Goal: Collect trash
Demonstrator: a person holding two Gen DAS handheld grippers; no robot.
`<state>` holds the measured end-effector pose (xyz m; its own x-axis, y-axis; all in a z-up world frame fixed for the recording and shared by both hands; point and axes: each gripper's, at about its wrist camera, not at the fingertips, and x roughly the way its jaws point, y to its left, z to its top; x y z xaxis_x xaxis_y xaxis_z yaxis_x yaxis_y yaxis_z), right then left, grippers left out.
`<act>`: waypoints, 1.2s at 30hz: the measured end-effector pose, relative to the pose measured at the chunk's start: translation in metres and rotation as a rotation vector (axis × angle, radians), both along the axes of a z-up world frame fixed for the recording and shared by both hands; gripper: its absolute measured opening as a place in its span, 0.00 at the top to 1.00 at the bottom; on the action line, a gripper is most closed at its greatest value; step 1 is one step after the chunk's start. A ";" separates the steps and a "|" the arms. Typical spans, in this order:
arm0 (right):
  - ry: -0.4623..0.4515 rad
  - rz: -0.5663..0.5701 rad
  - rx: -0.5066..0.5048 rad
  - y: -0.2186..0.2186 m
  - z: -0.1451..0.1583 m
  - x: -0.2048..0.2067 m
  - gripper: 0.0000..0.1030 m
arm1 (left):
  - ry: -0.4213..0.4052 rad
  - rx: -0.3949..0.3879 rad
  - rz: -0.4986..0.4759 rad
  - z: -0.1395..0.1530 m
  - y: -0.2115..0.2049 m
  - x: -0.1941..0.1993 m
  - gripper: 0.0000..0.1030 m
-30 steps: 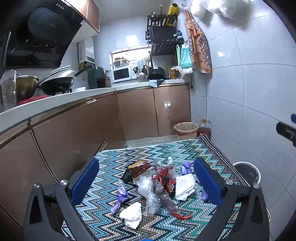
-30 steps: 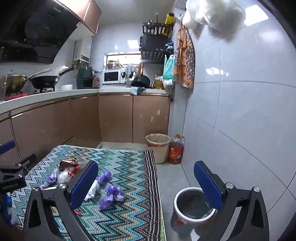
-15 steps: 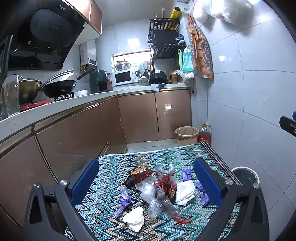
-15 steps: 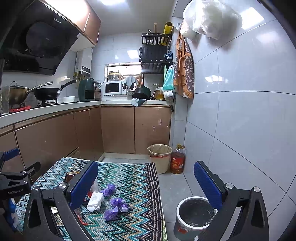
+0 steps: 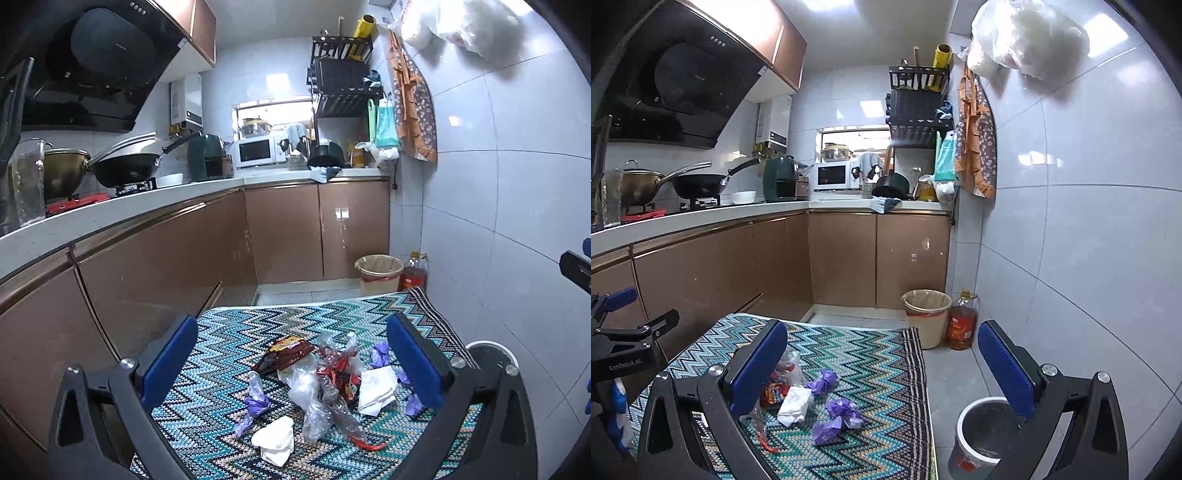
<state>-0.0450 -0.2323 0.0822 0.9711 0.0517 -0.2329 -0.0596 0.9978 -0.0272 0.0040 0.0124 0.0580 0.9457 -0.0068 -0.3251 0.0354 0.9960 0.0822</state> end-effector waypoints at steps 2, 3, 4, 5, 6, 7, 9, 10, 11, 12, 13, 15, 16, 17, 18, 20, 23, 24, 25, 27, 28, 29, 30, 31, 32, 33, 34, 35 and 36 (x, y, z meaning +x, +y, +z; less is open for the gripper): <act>-0.016 0.011 -0.004 0.000 0.003 0.001 0.00 | -0.013 -0.002 0.005 0.007 0.002 -0.001 0.00; -0.022 0.014 -0.004 0.000 0.004 0.002 0.00 | -0.025 -0.004 0.006 0.013 0.003 -0.002 0.00; -0.029 0.021 0.000 0.000 0.008 0.002 0.00 | -0.033 -0.007 0.006 0.017 0.003 -0.004 0.00; -0.033 0.028 0.003 0.000 0.010 0.002 0.00 | -0.045 -0.010 0.007 0.023 0.003 -0.006 0.00; -0.037 0.033 0.005 0.001 0.013 0.001 0.00 | -0.053 -0.011 0.009 0.026 0.003 -0.009 0.00; -0.038 0.034 0.003 0.000 0.015 0.001 0.00 | -0.067 -0.012 0.010 0.031 0.003 -0.012 0.00; -0.023 0.031 -0.012 0.002 0.018 0.000 0.00 | -0.076 -0.017 0.004 0.039 0.003 -0.016 0.00; -0.022 0.031 -0.012 0.002 0.020 0.000 0.00 | -0.074 -0.019 0.000 0.042 0.003 -0.017 0.00; -0.022 0.033 -0.009 0.002 0.020 -0.002 0.00 | -0.074 -0.018 -0.003 0.044 0.004 -0.018 0.00; -0.019 0.040 -0.002 0.001 0.022 -0.003 0.00 | -0.078 -0.015 -0.004 0.045 0.005 -0.019 0.00; -0.021 0.045 0.000 0.001 0.024 -0.005 0.00 | -0.083 -0.009 -0.004 0.048 0.005 -0.021 0.00; -0.040 0.045 -0.003 0.001 0.030 -0.010 0.00 | -0.083 -0.011 -0.010 0.051 0.008 -0.022 0.00; -0.052 0.046 -0.006 0.002 0.033 -0.013 0.00 | -0.078 -0.018 -0.014 0.051 0.010 -0.023 0.00; -0.059 0.049 -0.007 0.002 0.035 -0.015 0.00 | -0.072 -0.026 -0.020 0.052 0.013 -0.022 0.00; -0.064 0.052 -0.005 0.002 0.036 -0.017 0.00 | -0.064 -0.034 -0.026 0.052 0.015 -0.021 0.00; -0.064 0.061 -0.001 0.002 0.037 -0.018 0.00 | -0.045 -0.054 -0.036 0.050 0.019 -0.018 0.00; -0.051 0.076 0.001 0.000 0.034 -0.015 0.00 | -0.019 -0.069 -0.043 0.041 0.025 -0.012 0.01; -0.043 0.081 0.003 -0.001 0.033 -0.013 0.00 | -0.007 -0.073 -0.050 0.036 0.027 -0.009 0.01; -0.036 0.083 0.004 -0.002 0.030 -0.010 0.00 | 0.009 -0.078 -0.053 0.030 0.027 -0.005 0.01; -0.017 0.093 0.007 -0.004 0.025 -0.003 0.00 | 0.040 -0.087 -0.058 0.019 0.032 0.004 0.01; -0.006 0.099 0.011 -0.005 0.022 0.001 0.00 | 0.063 -0.098 -0.066 0.011 0.035 0.010 0.01; 0.006 0.106 0.013 -0.005 0.018 0.005 0.04 | 0.086 -0.109 -0.072 0.003 0.038 0.016 0.01; 0.024 0.115 0.014 -0.005 0.013 0.012 0.06 | 0.105 -0.117 -0.076 -0.004 0.041 0.021 0.02; 0.041 0.123 0.016 -0.004 0.008 0.018 0.10 | 0.134 -0.127 -0.083 -0.014 0.045 0.029 0.03; 0.054 0.131 0.020 -0.004 0.005 0.023 0.14 | 0.166 -0.139 -0.092 -0.024 0.048 0.036 0.05; 0.079 0.147 0.027 -0.003 -0.003 0.032 0.16 | 0.199 -0.155 -0.103 -0.035 0.050 0.043 0.06; 0.099 0.159 0.033 -0.003 -0.008 0.039 0.20 | 0.231 -0.171 -0.116 -0.044 0.054 0.049 0.11; 0.129 0.175 0.042 -0.003 -0.017 0.048 0.25 | 0.265 -0.182 -0.127 -0.054 0.055 0.056 0.17; 0.158 0.187 0.050 -0.003 -0.025 0.057 0.27 | 0.300 -0.189 -0.138 -0.065 0.056 0.062 0.19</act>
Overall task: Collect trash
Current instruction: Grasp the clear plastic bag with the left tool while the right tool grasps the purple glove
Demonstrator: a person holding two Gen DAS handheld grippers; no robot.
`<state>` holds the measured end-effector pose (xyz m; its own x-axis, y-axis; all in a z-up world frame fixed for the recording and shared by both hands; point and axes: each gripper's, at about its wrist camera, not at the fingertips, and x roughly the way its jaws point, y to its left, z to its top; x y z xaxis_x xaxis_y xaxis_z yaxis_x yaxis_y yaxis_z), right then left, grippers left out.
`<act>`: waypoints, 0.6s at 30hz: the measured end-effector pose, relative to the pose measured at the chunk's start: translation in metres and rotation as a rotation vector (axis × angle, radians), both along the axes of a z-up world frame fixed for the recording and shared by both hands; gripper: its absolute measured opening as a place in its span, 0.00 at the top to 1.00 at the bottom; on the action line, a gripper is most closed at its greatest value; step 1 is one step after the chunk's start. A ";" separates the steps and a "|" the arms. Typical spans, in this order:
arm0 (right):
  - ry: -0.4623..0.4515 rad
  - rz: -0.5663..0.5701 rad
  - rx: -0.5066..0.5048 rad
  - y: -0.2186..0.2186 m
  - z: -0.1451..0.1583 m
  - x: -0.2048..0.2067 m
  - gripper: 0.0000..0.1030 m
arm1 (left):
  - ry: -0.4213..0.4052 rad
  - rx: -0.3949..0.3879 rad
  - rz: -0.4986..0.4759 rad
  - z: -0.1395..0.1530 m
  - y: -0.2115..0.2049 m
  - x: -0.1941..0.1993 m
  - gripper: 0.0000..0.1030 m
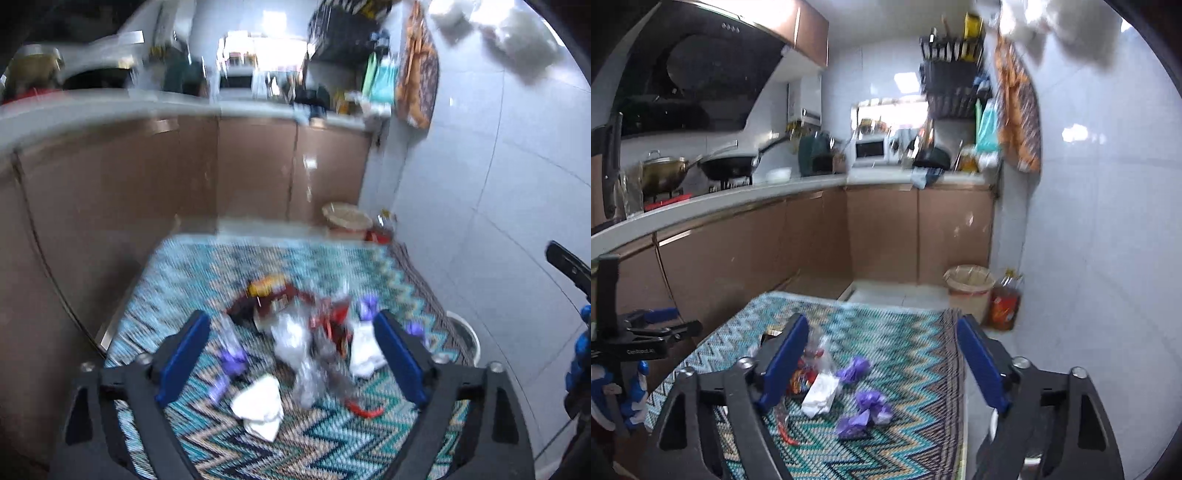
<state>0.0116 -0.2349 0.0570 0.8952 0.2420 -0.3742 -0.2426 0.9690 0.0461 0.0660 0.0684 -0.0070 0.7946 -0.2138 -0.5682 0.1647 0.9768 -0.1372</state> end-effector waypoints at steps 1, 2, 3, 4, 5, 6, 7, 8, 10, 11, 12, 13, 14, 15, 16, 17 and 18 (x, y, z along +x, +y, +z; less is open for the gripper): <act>0.027 0.011 0.003 0.001 -0.008 0.008 0.31 | 0.041 -0.001 -0.010 -0.013 -0.001 0.009 0.23; 0.055 0.021 0.003 0.003 -0.016 0.015 0.35 | 0.075 -0.002 -0.017 -0.023 -0.002 0.016 0.26; 0.092 0.033 0.002 0.004 -0.026 0.025 0.37 | 0.109 -0.004 -0.024 -0.033 -0.004 0.024 0.27; 0.117 0.042 0.004 0.004 -0.034 0.032 0.39 | 0.128 -0.006 -0.028 -0.042 -0.003 0.028 0.29; 0.140 0.051 0.005 0.005 -0.042 0.038 0.41 | 0.150 -0.012 -0.033 -0.050 -0.003 0.035 0.30; 0.164 0.058 0.004 0.006 -0.049 0.045 0.41 | 0.175 -0.021 -0.039 -0.058 -0.004 0.042 0.31; 0.188 0.064 -0.001 0.008 -0.057 0.052 0.42 | 0.191 -0.029 -0.042 -0.063 -0.004 0.047 0.31; 0.211 0.073 -0.008 0.009 -0.065 0.059 0.42 | 0.208 -0.037 -0.046 -0.067 -0.005 0.053 0.31; 0.245 0.088 -0.014 0.014 -0.077 0.068 0.42 | 0.238 -0.046 -0.053 -0.077 -0.008 0.064 0.31; 0.262 0.093 -0.017 0.017 -0.082 0.073 0.42 | 0.251 -0.044 -0.054 -0.082 -0.009 0.069 0.31; 0.283 0.100 -0.021 0.019 -0.089 0.078 0.42 | 0.263 -0.043 -0.057 -0.086 -0.010 0.074 0.32; 0.300 0.105 -0.024 0.020 -0.095 0.083 0.44 | 0.279 -0.044 -0.060 -0.091 -0.011 0.079 0.37; 0.313 0.109 -0.026 0.019 -0.099 0.087 0.45 | 0.293 -0.048 -0.065 -0.094 -0.013 0.083 0.43; 0.333 0.116 -0.028 0.020 -0.105 0.092 0.46 | 0.310 -0.056 -0.071 -0.099 -0.012 0.088 0.45; 0.347 0.119 -0.029 0.020 -0.109 0.096 0.47 | 0.325 -0.062 -0.075 -0.103 -0.012 0.092 0.48; 0.361 0.122 -0.030 0.020 -0.113 0.100 0.47 | 0.335 -0.062 -0.076 -0.107 -0.013 0.095 0.50; 0.373 0.125 -0.030 0.019 -0.116 0.103 0.47 | 0.344 -0.061 -0.075 -0.110 -0.014 0.098 0.50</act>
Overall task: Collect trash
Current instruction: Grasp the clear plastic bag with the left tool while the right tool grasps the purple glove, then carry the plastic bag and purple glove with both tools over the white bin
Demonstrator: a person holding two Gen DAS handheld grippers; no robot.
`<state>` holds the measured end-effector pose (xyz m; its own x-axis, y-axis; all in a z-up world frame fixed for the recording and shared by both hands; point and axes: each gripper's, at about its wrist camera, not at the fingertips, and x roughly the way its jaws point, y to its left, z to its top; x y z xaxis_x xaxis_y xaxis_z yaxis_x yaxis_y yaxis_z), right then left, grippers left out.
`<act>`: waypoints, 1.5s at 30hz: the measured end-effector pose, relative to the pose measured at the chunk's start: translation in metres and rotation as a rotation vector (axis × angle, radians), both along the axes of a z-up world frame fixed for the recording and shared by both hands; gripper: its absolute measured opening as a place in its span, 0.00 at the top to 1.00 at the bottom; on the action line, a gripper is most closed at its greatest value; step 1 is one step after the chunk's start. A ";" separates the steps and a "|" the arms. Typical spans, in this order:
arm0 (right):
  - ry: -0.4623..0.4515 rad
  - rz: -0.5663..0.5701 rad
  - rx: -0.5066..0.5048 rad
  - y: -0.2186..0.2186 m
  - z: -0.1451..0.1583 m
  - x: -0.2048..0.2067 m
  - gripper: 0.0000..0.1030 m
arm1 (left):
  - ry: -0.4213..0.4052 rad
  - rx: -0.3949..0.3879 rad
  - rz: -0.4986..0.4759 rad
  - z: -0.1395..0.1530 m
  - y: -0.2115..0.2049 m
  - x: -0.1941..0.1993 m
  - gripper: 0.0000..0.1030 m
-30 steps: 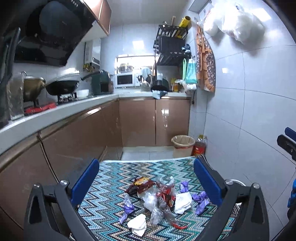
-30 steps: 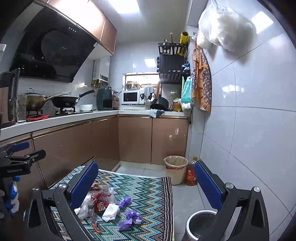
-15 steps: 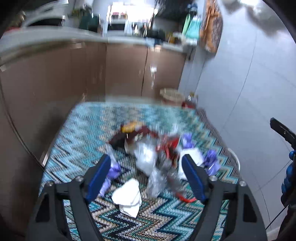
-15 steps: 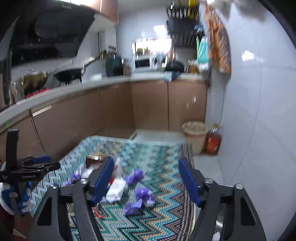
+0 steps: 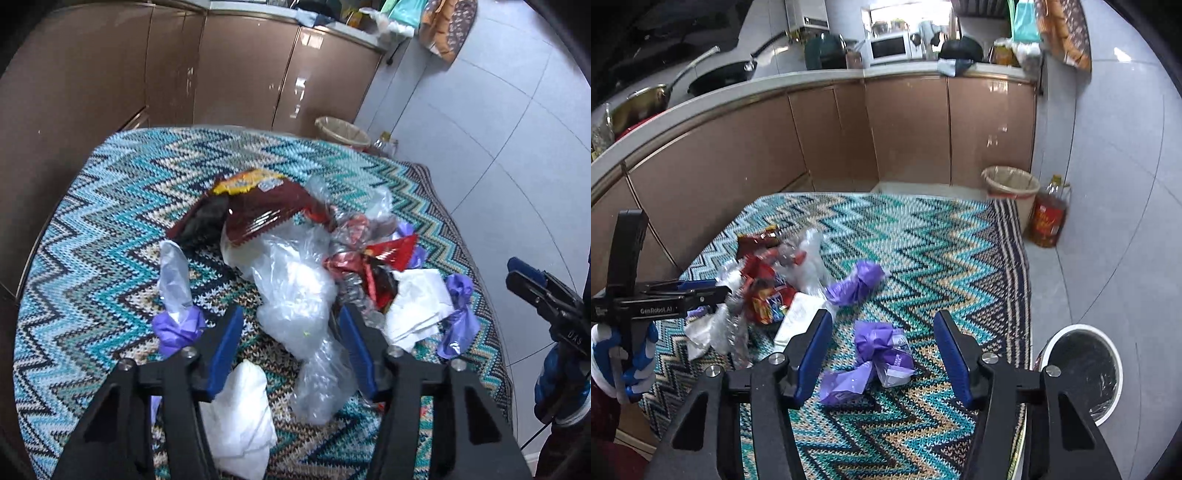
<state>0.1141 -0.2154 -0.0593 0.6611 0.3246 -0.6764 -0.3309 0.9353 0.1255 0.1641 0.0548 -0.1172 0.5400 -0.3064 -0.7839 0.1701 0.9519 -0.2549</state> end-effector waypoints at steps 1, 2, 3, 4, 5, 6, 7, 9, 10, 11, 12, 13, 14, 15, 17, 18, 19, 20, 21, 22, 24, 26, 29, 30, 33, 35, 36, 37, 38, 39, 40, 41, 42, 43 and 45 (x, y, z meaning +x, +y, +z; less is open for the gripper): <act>0.010 0.002 0.001 0.000 -0.003 0.003 0.48 | 0.006 0.000 0.000 -0.003 0.000 0.003 0.51; 0.023 0.005 0.003 -0.001 -0.008 0.007 0.48 | 0.011 -0.001 0.000 -0.005 -0.001 0.004 0.53; 0.037 0.009 0.007 -0.001 -0.012 0.010 0.48 | 0.018 -0.004 0.000 -0.008 0.000 0.006 0.55; 0.058 0.014 0.015 0.000 -0.017 0.014 0.48 | 0.026 -0.009 -0.001 -0.011 0.000 0.008 0.59; 0.076 0.020 0.022 0.001 -0.023 0.019 0.48 | 0.034 -0.015 -0.001 -0.014 0.001 0.009 0.62; 0.091 0.025 0.025 0.003 -0.027 0.023 0.48 | 0.039 -0.020 0.000 -0.016 0.001 0.011 0.62; 0.105 0.029 0.027 0.004 -0.031 0.026 0.48 | 0.042 -0.026 0.001 -0.018 0.001 0.011 0.64; 0.125 0.033 0.034 0.006 -0.037 0.029 0.48 | 0.039 -0.036 0.001 -0.019 0.000 0.011 0.67; 0.134 0.034 0.037 0.007 -0.040 0.030 0.48 | 0.030 -0.039 -0.001 -0.018 0.000 0.009 0.69; 0.144 0.033 0.034 0.008 -0.043 0.029 0.48 | 0.023 -0.041 -0.004 -0.018 0.000 0.008 0.70; 0.149 0.032 0.034 0.009 -0.044 0.028 0.48 | 0.014 -0.046 -0.009 -0.016 0.000 0.005 0.70; 0.159 0.031 0.036 0.009 -0.048 0.027 0.48 | 0.005 -0.047 -0.015 -0.014 0.000 0.002 0.71; 0.169 0.028 0.037 0.009 -0.051 0.026 0.48 | -0.002 -0.046 -0.019 -0.012 0.000 -0.001 0.72; 0.176 0.028 0.037 0.010 -0.054 0.025 0.48 | -0.010 -0.044 -0.022 -0.010 0.000 -0.004 0.72; 0.187 0.033 0.042 0.011 -0.058 0.024 0.55 | -0.030 -0.039 -0.028 -0.004 0.002 -0.012 0.74; 0.193 0.037 0.047 0.011 -0.059 0.024 0.58 | -0.042 -0.036 -0.031 0.000 0.002 -0.016 0.74; 0.197 0.038 0.056 0.011 -0.060 0.023 0.60 | -0.051 -0.033 -0.032 0.004 0.002 -0.020 0.74; 0.192 0.039 0.063 0.011 -0.060 0.021 0.61 | -0.061 -0.031 -0.033 0.008 0.002 -0.024 0.74; 0.187 0.042 0.064 0.011 -0.059 0.019 0.63 | -0.070 -0.031 -0.035 0.012 0.003 -0.029 0.74; 0.178 0.046 0.065 0.011 -0.057 0.016 0.68 | -0.080 -0.036 -0.036 0.016 0.005 -0.034 0.74; 0.164 0.049 0.068 0.011 -0.052 0.009 0.69 | -0.095 -0.052 -0.037 0.025 0.007 -0.043 0.74; 0.146 0.052 0.070 0.011 -0.046 0.000 0.70 | -0.106 -0.079 -0.043 0.031 0.011 -0.052 0.74; 0.110 0.058 0.074 0.012 -0.034 -0.018 0.70 | -0.102 -0.186 -0.062 0.038 0.019 -0.065 0.74; 0.100 0.060 0.075 0.013 -0.031 -0.022 0.70 | -0.107 -0.210 -0.065 0.042 0.022 -0.070 0.74; 0.054 0.065 0.073 0.013 -0.015 -0.041 0.71 | -0.142 -0.229 -0.072 0.055 0.026 -0.087 0.74; 0.025 0.066 0.075 0.013 -0.004 -0.055 0.71 | -0.165 -0.239 -0.085 0.064 0.027 -0.099 0.74; 0.007 0.064 0.075 0.013 0.002 -0.063 0.71 | -0.176 -0.240 -0.089 0.068 0.027 -0.104 0.74; -0.004 0.063 0.077 0.014 0.006 -0.067 0.71 | -0.194 -0.240 -0.096 0.073 0.026 -0.112 0.74; -0.020 0.063 0.080 0.014 0.011 -0.075 0.71 | -0.209 -0.243 -0.103 0.078 0.027 -0.117 0.74; -0.036 0.062 0.082 0.012 0.017 -0.081 0.71 | -0.225 -0.244 -0.110 0.083 0.026 -0.123 0.74; -0.048 0.061 0.080 0.012 0.021 -0.086 0.71 | -0.244 -0.241 -0.118 0.090 0.023 -0.129 0.74; -0.063 0.059 0.079 0.011 0.026 -0.091 0.71 | -0.258 -0.236 -0.125 0.096 0.019 -0.131 0.74; -0.084 0.054 0.079 0.008 0.033 -0.097 0.71 | -0.273 -0.231 -0.135 0.102 0.014 -0.134 0.74; -0.099 0.049 0.081 0.005 0.037 -0.101 0.71 | -0.290 -0.224 -0.151 0.110 0.008 -0.139 0.74; -0.141 0.030 0.086 -0.007 0.048 -0.108 0.71 | -0.310 -0.206 -0.181 0.121 -0.006 -0.142 0.74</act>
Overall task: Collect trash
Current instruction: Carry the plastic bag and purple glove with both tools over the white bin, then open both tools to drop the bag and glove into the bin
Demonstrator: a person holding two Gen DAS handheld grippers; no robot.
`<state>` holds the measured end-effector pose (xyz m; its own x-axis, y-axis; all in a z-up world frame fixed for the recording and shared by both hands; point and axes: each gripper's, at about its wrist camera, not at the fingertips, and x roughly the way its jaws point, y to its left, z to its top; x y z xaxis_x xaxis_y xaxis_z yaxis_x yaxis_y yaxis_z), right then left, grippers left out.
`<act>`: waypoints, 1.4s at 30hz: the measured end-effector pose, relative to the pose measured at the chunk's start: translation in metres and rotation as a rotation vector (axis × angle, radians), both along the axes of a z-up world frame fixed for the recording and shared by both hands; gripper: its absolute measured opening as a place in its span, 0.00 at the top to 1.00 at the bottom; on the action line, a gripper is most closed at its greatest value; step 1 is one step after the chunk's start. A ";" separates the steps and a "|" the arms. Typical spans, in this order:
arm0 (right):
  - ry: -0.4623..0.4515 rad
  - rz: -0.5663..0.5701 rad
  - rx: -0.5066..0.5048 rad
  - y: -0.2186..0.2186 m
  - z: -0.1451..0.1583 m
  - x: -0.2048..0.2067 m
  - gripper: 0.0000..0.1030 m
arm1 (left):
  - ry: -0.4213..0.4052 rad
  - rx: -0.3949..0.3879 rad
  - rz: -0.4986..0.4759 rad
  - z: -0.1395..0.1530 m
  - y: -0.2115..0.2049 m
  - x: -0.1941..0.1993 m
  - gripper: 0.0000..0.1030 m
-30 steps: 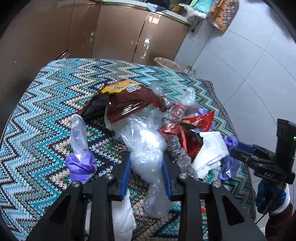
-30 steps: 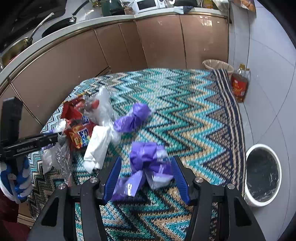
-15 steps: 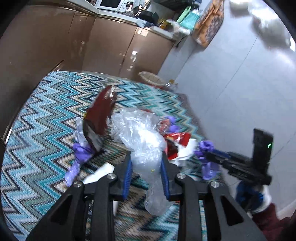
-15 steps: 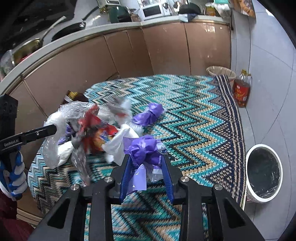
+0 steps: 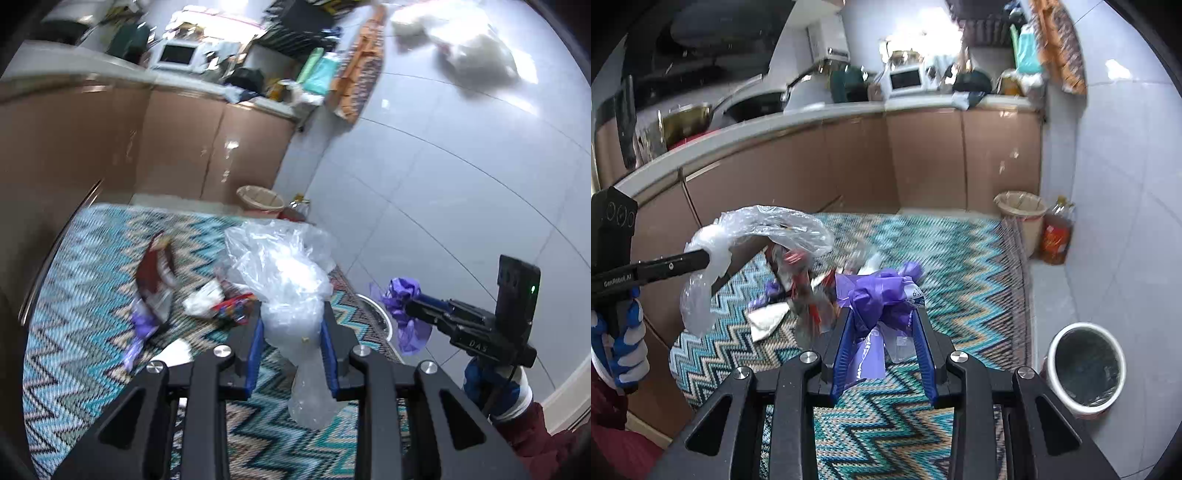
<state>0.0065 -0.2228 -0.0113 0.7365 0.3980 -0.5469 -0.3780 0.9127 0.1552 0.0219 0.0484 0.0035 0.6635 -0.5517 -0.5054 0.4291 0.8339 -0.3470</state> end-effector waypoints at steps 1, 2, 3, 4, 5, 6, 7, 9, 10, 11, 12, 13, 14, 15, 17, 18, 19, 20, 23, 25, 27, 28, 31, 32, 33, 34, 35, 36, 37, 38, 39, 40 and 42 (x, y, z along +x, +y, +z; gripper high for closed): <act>-0.014 -0.012 0.005 -0.006 0.005 -0.003 0.71 | -0.011 0.014 -0.021 0.006 -0.012 -0.001 0.74; -0.028 -0.026 0.009 -0.013 0.010 -0.006 0.71 | -0.017 0.026 -0.037 0.010 -0.022 -0.002 0.74; -0.045 -0.050 0.012 -0.023 0.015 -0.010 0.71 | -0.021 0.043 -0.063 0.015 -0.038 -0.001 0.74; -0.055 -0.068 0.013 -0.032 0.018 -0.013 0.71 | -0.022 0.055 -0.082 0.017 -0.050 0.001 0.74; -0.066 -0.092 0.015 -0.042 0.019 -0.016 0.71 | -0.022 0.069 -0.103 0.019 -0.063 0.003 0.74; -0.075 -0.127 0.020 -0.057 0.022 -0.018 0.71 | -0.020 0.084 -0.127 0.021 -0.079 0.006 0.74; -0.079 -0.154 0.025 -0.068 0.023 -0.019 0.71 | -0.016 0.103 -0.155 0.022 -0.097 0.010 0.74; -0.082 -0.227 0.037 -0.098 0.023 -0.021 0.71 | -0.004 0.138 -0.199 0.023 -0.129 0.019 0.74; -0.079 -0.263 0.040 -0.114 0.022 -0.021 0.71 | 0.009 0.164 -0.225 0.021 -0.149 0.028 0.74; -0.076 -0.288 0.044 -0.125 0.020 -0.021 0.71 | 0.020 0.183 -0.244 0.019 -0.166 0.034 0.74; -0.069 -0.326 0.051 -0.142 0.018 -0.020 0.71 | 0.030 0.203 -0.266 0.017 -0.184 0.039 0.74; -0.064 -0.351 0.053 -0.153 0.016 -0.019 0.71 | 0.040 0.226 -0.293 0.014 -0.206 0.046 0.74; -0.060 -0.376 0.051 -0.164 0.013 -0.018 0.71 | 0.047 0.248 -0.313 0.011 -0.224 0.054 0.74; -0.053 -0.407 0.043 -0.176 0.010 -0.014 0.71 | 0.052 0.268 -0.331 0.009 -0.241 0.061 0.74; -0.041 -0.441 0.030 -0.192 0.006 -0.004 0.71 | 0.069 0.301 -0.370 -0.002 -0.279 0.081 0.74; -0.031 -0.458 0.025 -0.202 0.002 0.005 0.71 | 0.074 0.316 -0.384 -0.007 -0.295 0.090 0.74; -0.023 -0.468 0.022 -0.210 -0.001 0.010 0.70 | 0.080 0.332 -0.398 -0.015 -0.314 0.101 0.74; -0.012 -0.481 0.017 -0.218 -0.007 0.019 0.70 | 0.087 0.342 -0.405 -0.021 -0.328 0.109 0.74; 0.026 -0.513 0.012 -0.242 -0.025 0.039 0.70 | 0.135 0.367 -0.425 -0.044 -0.376 0.139 0.74; 0.057 -0.544 0.009 -0.260 -0.038 0.057 0.70 | 0.153 0.385 -0.431 -0.058 -0.399 0.154 0.73; 0.075 -0.564 -0.001 -0.274 -0.047 0.067 0.70 | 0.176 0.403 -0.433 -0.072 -0.425 0.172 0.72; 0.087 -0.576 -0.003 -0.282 -0.052 0.074 0.69 | 0.183 0.407 -0.431 -0.077 -0.434 0.178 0.72; 0.126 -0.613 -0.001 -0.302 -0.071 0.090 0.67 | 0.212 0.419 -0.426 -0.094 -0.460 0.196 0.70; 0.136 -0.620 0.000 -0.307 -0.074 0.096 0.67 | 0.224 0.416 -0.428 -0.100 -0.466 0.200 0.68; 0.146 -0.628 0.001 -0.310 -0.080 0.100 0.67 | 0.243 0.414 -0.431 -0.107 -0.474 0.207 0.67; 0.158 -0.631 0.001 -0.315 -0.086 0.106 0.66 | 0.256 0.412 -0.428 -0.113 -0.480 0.211 0.64; 0.166 -0.633 -0.002 -0.319 -0.091 0.110 0.65 | 0.267 0.408 -0.424 -0.118 -0.485 0.215 0.60; 0.180 -0.641 -0.007 -0.323 -0.098 0.115 0.64 | 0.280 0.401 -0.424 -0.123 -0.489 0.220 0.57; 0.195 -0.650 -0.007 -0.327 -0.103 0.120 0.59 | 0.292 0.396 -0.420 -0.129 -0.493 0.225 0.53; 0.205 -0.653 0.000 -0.333 -0.107 0.125 0.55 | 0.299 0.389 -0.415 -0.134 -0.497 0.228 0.51; 0.210 -0.654 0.006 -0.336 -0.110 0.126 0.54 | 0.307 0.381 -0.415 -0.138 -0.499 0.231 0.51; 0.220 -0.658 0.010 -0.338 -0.115 0.127 0.52 | 0.315 0.377 -0.413 -0.143 -0.502 0.235 0.50; 0.235 -0.669 0.018 -0.345 -0.119 0.136 0.52 | 0.325 0.368 -0.395 -0.148 -0.502 0.239 0.50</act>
